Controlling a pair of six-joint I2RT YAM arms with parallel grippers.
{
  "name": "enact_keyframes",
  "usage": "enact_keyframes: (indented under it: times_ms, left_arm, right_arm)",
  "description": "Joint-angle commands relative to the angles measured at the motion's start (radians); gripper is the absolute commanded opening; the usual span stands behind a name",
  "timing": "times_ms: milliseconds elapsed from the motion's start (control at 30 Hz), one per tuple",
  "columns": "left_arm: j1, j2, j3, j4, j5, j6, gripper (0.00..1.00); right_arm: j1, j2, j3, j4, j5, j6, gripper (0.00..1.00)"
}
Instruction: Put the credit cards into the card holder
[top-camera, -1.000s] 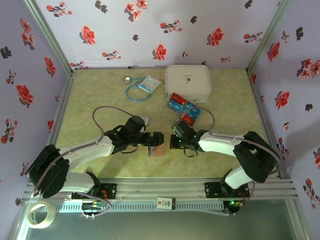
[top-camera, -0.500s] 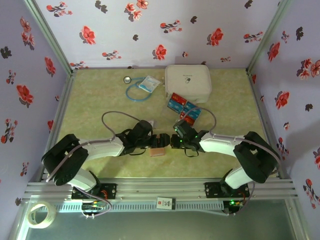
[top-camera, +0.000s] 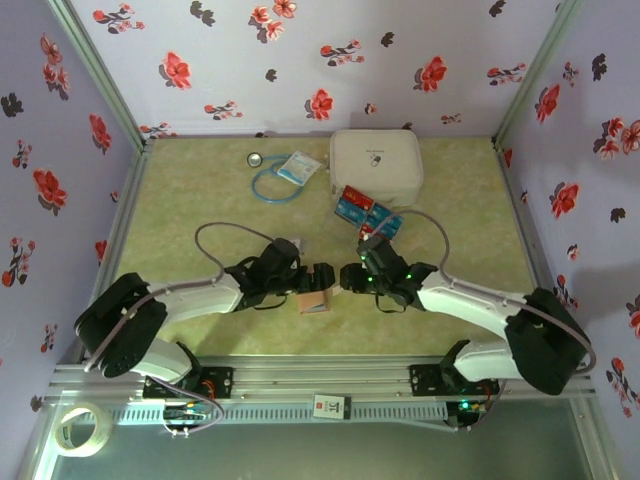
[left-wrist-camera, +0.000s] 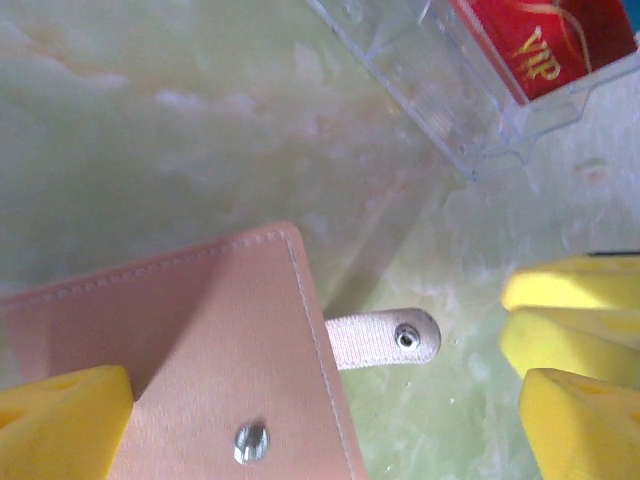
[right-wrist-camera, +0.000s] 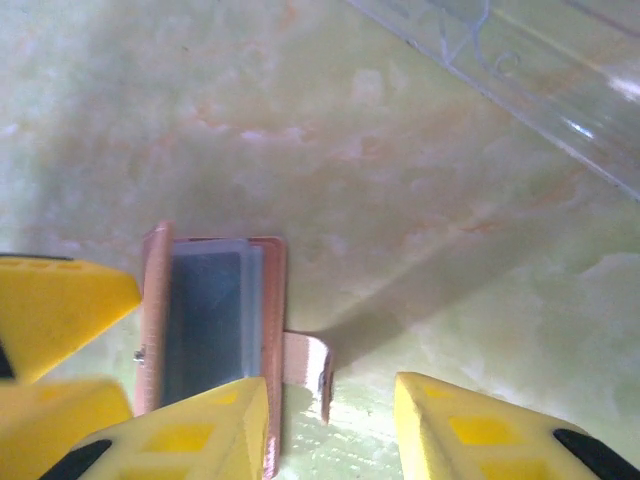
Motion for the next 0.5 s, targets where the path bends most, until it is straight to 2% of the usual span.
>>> enact_keyframes:
  times_ms: [0, 100, 200, 467]
  left_arm:
    - [0.040, -0.054, 0.049, -0.101, 0.012, 0.056, 1.00]
    - [0.083, -0.091, 0.068, -0.149, 0.025, 0.076, 1.00]
    - [0.135, -0.127, 0.083, -0.205, 0.028, 0.104, 1.00]
    - [0.317, -0.216, 0.100, -0.384, 0.030, 0.166, 1.00]
  right_arm:
    - [-0.003, -0.059, 0.014, -0.055, -0.006, -0.001, 0.35]
    - [0.027, -0.076, 0.041, -0.068, -0.015, -0.001, 0.29]
    - [0.100, -0.055, 0.098, -0.085, 0.009, -0.008, 0.24]
    - [0.292, 0.145, 0.327, -0.087, 0.016, -0.049, 0.15]
